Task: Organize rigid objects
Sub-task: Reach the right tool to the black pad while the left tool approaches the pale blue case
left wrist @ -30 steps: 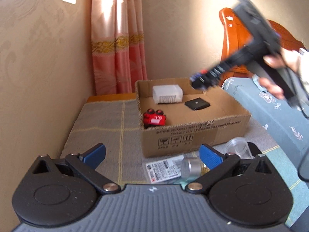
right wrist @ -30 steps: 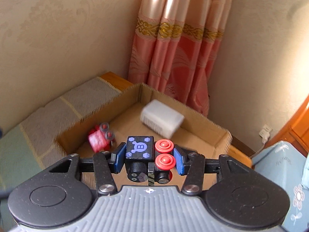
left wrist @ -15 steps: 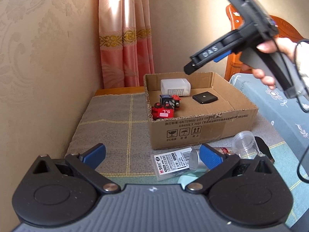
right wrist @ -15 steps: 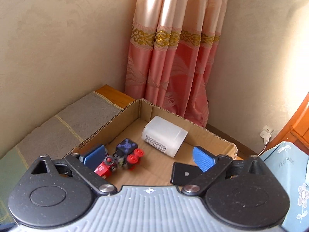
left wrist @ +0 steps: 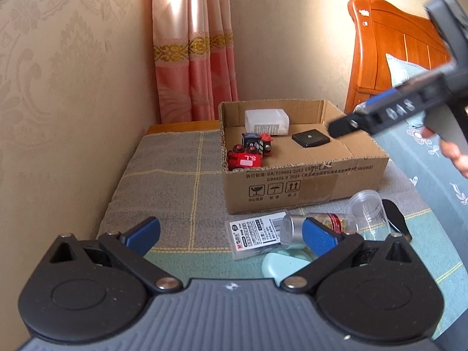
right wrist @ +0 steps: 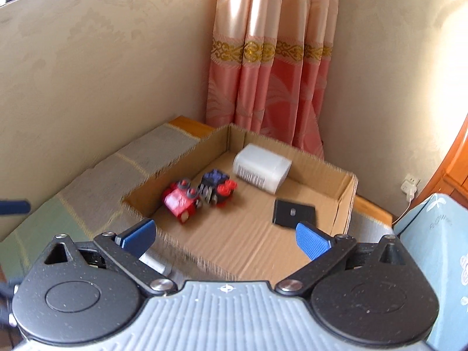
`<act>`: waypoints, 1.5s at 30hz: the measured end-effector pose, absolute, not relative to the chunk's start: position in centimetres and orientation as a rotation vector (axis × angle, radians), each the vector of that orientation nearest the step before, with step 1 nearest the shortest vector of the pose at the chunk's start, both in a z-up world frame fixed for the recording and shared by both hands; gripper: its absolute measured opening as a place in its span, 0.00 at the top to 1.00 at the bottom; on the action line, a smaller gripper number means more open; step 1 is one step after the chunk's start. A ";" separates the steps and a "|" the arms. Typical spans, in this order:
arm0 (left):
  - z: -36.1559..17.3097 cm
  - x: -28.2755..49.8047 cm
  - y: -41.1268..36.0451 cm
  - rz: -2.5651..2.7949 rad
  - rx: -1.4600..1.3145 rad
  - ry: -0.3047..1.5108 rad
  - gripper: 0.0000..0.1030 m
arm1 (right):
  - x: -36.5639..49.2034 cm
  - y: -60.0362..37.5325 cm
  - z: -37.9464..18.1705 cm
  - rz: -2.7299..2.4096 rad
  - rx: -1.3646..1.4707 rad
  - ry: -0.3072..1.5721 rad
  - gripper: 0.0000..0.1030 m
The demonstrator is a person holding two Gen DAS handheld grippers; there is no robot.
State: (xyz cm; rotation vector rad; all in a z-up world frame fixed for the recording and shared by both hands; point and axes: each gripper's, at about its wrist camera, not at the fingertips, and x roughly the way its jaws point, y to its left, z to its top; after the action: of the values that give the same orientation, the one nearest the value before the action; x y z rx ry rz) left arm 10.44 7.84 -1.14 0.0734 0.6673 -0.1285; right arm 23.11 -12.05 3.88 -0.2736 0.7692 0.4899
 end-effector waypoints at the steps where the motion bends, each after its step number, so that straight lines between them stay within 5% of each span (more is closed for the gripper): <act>1: -1.2 10.3 7.7 -0.128 0.078 0.670 0.01 | 22.6 -12.6 3.6 0.489 -0.267 0.774 0.00; 22: -3.5 9.5 6.3 -0.155 0.106 0.749 0.01 | 14.6 -24.8 -6.0 0.137 -0.296 0.955 0.00; 45: -4.3 10.2 5.0 -0.149 0.140 0.794 0.01 | 18.1 -21.3 -8.1 0.508 -0.325 0.981 0.00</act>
State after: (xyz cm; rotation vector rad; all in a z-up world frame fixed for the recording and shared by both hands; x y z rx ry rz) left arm 10.17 4.95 -4.34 0.1401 0.7939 -0.1488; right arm 18.14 -21.30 -8.10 -0.3250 0.9813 0.5084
